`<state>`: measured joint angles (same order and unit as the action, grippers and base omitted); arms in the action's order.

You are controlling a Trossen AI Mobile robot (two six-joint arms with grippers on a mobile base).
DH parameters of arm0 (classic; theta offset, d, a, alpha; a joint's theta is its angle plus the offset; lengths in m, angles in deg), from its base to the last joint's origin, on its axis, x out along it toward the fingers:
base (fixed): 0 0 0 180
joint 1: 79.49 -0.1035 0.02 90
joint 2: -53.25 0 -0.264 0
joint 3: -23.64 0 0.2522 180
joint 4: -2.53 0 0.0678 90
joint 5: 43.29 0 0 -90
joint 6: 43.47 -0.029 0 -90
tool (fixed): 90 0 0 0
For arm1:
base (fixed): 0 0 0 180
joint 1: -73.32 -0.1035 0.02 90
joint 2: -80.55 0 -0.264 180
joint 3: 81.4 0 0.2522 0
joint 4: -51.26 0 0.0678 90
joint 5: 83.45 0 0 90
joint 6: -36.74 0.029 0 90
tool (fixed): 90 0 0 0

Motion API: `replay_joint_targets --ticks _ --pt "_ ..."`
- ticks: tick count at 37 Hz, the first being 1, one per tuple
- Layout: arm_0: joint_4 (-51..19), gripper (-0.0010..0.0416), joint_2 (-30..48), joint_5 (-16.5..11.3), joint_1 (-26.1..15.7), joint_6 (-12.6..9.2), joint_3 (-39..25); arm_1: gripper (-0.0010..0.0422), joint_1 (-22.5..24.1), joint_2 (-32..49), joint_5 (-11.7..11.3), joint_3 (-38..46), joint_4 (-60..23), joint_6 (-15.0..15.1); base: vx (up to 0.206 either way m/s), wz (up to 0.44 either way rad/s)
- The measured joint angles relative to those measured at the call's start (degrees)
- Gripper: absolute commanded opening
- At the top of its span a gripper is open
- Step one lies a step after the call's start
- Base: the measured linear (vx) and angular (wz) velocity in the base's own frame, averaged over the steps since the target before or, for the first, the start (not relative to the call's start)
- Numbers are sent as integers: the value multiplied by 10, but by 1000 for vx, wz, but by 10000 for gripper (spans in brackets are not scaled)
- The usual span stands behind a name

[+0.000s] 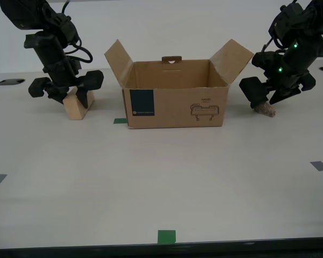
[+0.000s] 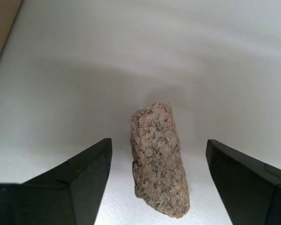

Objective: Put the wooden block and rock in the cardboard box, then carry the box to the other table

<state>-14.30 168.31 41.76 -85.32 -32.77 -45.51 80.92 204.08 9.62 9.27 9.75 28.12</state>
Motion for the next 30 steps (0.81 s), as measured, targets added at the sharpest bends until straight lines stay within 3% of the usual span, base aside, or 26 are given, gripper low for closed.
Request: replay_joint_targets --ticks 15,28,30 --pt "-1 150 20 0 0 1 -4 0 0 0 3 0 -5 0 0 0" --pt "0 -6 20 0 -1 0 -8 -1 0 0 3 0 -5 0 0 0" --pt "0 3 20 0 -1 0 -8 -1 0 0 3 0 -5 0 0 0"
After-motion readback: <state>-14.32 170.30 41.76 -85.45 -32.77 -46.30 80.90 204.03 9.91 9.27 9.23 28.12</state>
